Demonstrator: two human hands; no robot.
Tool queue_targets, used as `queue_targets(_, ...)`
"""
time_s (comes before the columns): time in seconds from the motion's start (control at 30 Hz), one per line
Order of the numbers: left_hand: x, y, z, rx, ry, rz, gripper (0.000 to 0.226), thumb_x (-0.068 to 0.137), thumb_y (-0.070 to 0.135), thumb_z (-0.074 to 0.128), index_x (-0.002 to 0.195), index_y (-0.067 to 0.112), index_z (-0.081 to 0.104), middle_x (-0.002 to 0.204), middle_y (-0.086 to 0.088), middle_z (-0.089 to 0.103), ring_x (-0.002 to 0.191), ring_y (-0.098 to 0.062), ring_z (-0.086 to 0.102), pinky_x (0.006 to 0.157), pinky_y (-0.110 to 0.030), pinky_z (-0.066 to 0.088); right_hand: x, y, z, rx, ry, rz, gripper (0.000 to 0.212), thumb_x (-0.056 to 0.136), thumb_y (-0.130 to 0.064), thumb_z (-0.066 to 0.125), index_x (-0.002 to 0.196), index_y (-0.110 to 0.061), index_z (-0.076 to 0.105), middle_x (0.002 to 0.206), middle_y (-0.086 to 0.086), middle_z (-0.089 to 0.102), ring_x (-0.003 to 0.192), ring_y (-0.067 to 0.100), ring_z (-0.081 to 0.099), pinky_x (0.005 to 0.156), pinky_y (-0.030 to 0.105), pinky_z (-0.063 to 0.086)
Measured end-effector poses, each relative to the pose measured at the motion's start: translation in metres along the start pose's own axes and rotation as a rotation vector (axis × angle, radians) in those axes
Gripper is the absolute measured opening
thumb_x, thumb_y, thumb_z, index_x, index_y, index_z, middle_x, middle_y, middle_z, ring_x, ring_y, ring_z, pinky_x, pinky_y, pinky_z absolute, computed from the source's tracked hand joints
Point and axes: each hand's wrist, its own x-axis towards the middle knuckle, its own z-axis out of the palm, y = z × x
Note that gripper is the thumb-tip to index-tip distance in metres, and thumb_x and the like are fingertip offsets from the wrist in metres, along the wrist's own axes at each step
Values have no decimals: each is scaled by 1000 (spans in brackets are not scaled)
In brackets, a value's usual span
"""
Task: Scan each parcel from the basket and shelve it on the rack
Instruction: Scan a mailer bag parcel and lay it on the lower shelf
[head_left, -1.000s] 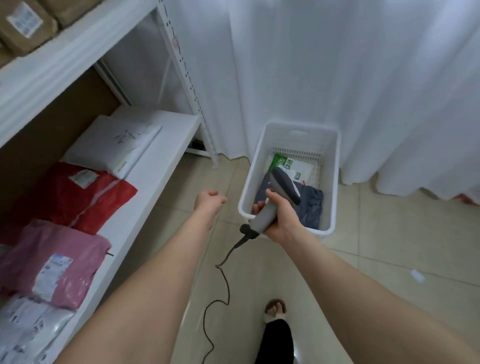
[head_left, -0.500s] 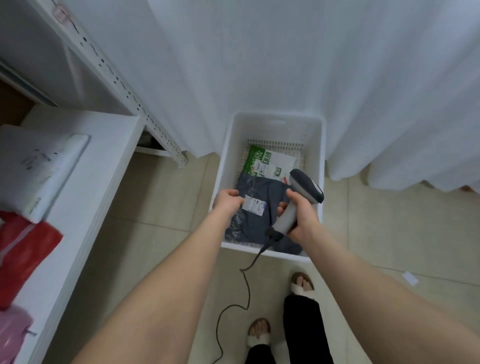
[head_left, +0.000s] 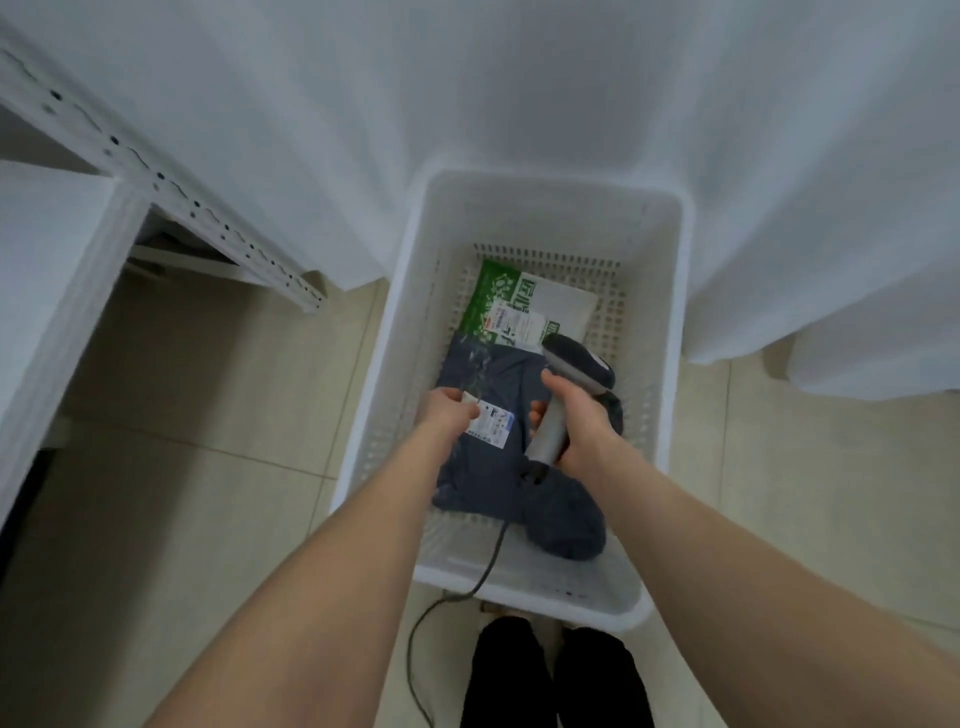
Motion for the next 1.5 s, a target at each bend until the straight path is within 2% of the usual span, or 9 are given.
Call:
queue_targets(0.1, 63, -12, 16, 62, 2, 4, 53, 83, 7, 68, 133, 3, 50, 124, -18, 59, 110, -33, 60, 90, -39, 50, 64, 11, 10, -24, 4, -5, 24, 87, -25, 73, 90, -4, 62, 70, 6, 59, 57, 15, 55, 56, 28, 50)
queue_targets(0.23, 143, -31, 38, 85, 31, 28, 60, 81, 9, 72, 132, -2, 44, 112, -14, 57, 100, -30, 59, 76, -31, 48, 146, 28, 13, -40, 1, -5, 21, 88, -22, 72, 91, -2, 64, 68, 7, 58, 55, 14, 53, 52, 27, 48)
queue_targets(0.37, 210, -47, 57, 173, 70, 36, 83, 77, 21, 78, 141, 0, 30, 139, -19, 43, 123, -34, 48, 80, -30, 40, 209, 49, 13, 29, -19, 34, 21, 88, -22, 70, 94, -3, 62, 68, 6, 58, 56, 14, 52, 52, 27, 46)
queue_targets(0.57, 271, -71, 83, 238, 91, 38, 79, 70, 18, 83, 134, -4, 41, 132, -21, 52, 118, -33, 54, 96, -41, 49, 262, 69, 9, 31, -62, 41, 20, 89, -21, 69, 98, -4, 62, 68, 5, 57, 57, 14, 52, 56, 26, 48)
queue_targets(0.73, 282, -81, 87, 302, 107, -65, 76, 69, 15, 84, 131, -5, 45, 127, -22, 56, 114, -34, 58, 95, -44, 51, 273, 69, -3, 10, -71, 33, 17, 89, -21, 69, 91, -6, 62, 68, 5, 57, 58, 14, 52, 61, 28, 47)
queue_targets(0.93, 246, -68, 78, 294, 79, 3, 40, 73, 14, 77, 108, 1, 66, 106, -19, 67, 96, -31, 66, 87, -38, 54, 239, 57, -9, -12, -35, 28, 16, 88, -19, 70, 82, -7, 62, 69, 5, 59, 59, 13, 54, 59, 26, 48)
queue_targets(1.03, 204, -50, 65, 210, 77, 81, 23, 78, 13, 66, 100, 4, 67, 101, -22, 68, 93, -34, 66, 72, -30, 50, 199, 48, -5, -7, -30, 10, 17, 88, -17, 71, 81, -5, 61, 65, 5, 57, 54, 12, 52, 55, 24, 47)
queue_targets(1.2, 121, -3, 19, 134, 114, 247, 35, 83, 12, 63, 118, 5, 63, 110, -17, 67, 103, -31, 62, 85, -35, 49, 112, 20, 7, -9, -11, -53, 17, 88, -15, 70, 76, -7, 61, 60, 4, 57, 51, 12, 51, 51, 24, 46)
queue_targets(1.5, -47, 121, -102, 100, -21, 416, 29, 89, 10, 58, 117, 3, 64, 112, -14, 67, 92, -19, 60, 77, -24, 43, -72, -28, 41, 64, -22, -156, 10, 87, -7, 70, 80, -8, 63, 66, 5, 59, 56, 13, 53, 58, 26, 46)
